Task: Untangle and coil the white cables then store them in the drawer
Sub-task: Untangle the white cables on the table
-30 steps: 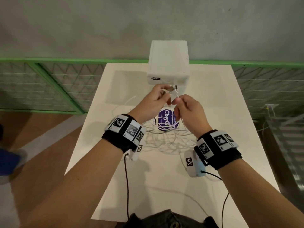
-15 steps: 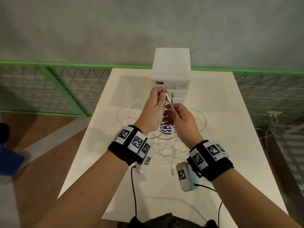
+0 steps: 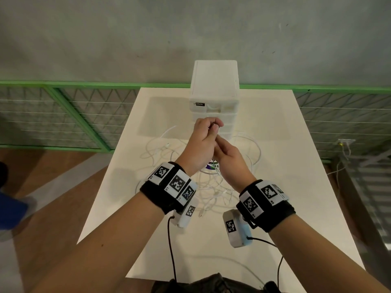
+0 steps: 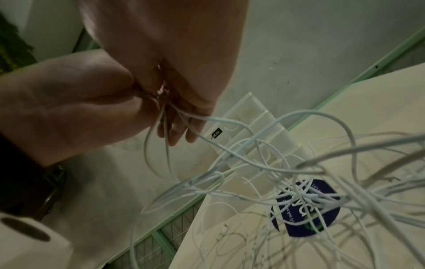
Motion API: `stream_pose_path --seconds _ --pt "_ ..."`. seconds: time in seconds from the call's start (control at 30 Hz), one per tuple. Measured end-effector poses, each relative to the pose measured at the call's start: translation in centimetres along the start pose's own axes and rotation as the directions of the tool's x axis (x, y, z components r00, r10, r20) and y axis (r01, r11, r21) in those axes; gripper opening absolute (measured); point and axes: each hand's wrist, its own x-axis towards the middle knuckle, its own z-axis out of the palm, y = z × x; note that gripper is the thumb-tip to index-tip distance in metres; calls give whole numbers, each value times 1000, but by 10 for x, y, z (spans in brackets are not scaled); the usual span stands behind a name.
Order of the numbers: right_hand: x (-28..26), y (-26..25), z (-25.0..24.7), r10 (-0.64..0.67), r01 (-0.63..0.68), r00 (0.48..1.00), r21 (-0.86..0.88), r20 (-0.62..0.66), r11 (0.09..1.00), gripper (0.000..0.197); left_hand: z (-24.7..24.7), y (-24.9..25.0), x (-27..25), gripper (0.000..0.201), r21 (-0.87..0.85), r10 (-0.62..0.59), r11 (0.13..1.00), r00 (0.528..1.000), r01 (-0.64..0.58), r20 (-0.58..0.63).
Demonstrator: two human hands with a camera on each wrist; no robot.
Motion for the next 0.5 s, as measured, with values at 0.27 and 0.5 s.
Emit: stream_pose_path --seconds 0.27,0.5 --pt "3 9 -21 -47 58 998 -334 40 941 27 -17 -9 6 17 255 154 954 987 -159 41" --pt "12 5 -30 -100 125 992 -507 77 853 19 -18 -12 4 39 589 238 756 958 -286 159"
